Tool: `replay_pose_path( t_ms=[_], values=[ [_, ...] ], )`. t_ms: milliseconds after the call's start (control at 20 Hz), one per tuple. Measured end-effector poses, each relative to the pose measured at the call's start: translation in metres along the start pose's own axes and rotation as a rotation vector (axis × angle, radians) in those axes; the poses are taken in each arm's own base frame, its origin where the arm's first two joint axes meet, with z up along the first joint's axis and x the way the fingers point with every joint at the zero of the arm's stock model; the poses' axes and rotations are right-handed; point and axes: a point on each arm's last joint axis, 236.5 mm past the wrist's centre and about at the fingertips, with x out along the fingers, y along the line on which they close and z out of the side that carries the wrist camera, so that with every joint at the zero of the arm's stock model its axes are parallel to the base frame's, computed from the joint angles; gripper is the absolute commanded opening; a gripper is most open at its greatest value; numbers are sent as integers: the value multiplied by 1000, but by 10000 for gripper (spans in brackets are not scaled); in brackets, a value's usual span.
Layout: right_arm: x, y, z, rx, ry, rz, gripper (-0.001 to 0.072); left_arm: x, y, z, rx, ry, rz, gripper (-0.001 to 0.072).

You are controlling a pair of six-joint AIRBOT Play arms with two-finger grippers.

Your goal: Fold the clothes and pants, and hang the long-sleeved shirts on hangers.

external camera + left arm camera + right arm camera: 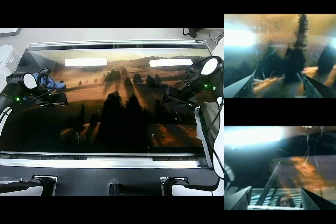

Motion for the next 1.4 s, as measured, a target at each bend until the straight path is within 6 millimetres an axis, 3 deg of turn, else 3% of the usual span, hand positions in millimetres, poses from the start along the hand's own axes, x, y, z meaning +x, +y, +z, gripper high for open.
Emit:
replay_pose_path(
  t_ms=[650, 750, 850, 1000, 1050, 1100, 1200, 1300, 1400],
  values=[
    [0, 0, 0, 6, 0, 0, 686, 3, -1, 7, -1, -26, -4, 693],
    [0, 1, 5, 16, -23, 7, 686, 6, -5, 24, -7, -93, -24, 693],
    [-1, 3, 17, 20, -72, 15, 686, 4, -21, 56, -39, -223, -96, 702],
    [-3, 5, 39, 23, -165, 25, 686, -28, -40, 124, -79, -509, -207, 708],
    [-4, 6, 45, 23, -189, 27, 686, -46, -32, 151, -82, -613, -207, 709],
    [-5, 6, 51, 23, -215, 29, 685, -60, -11, 175, -107, -685, -185, 709],
    [-7, 5, 58, 14, -246, 24, 684, -68, 52, 202, -251, -707, -145, 709],
    [-8, 4, 62, -5, -266, 15, 684, -49, 138, 199, -511, -599, -154, 711],
    [-9, 3, 65, -16, -276, 11, 684, -23, 201, 178, -741, -471, -225, 711]
  ],
)
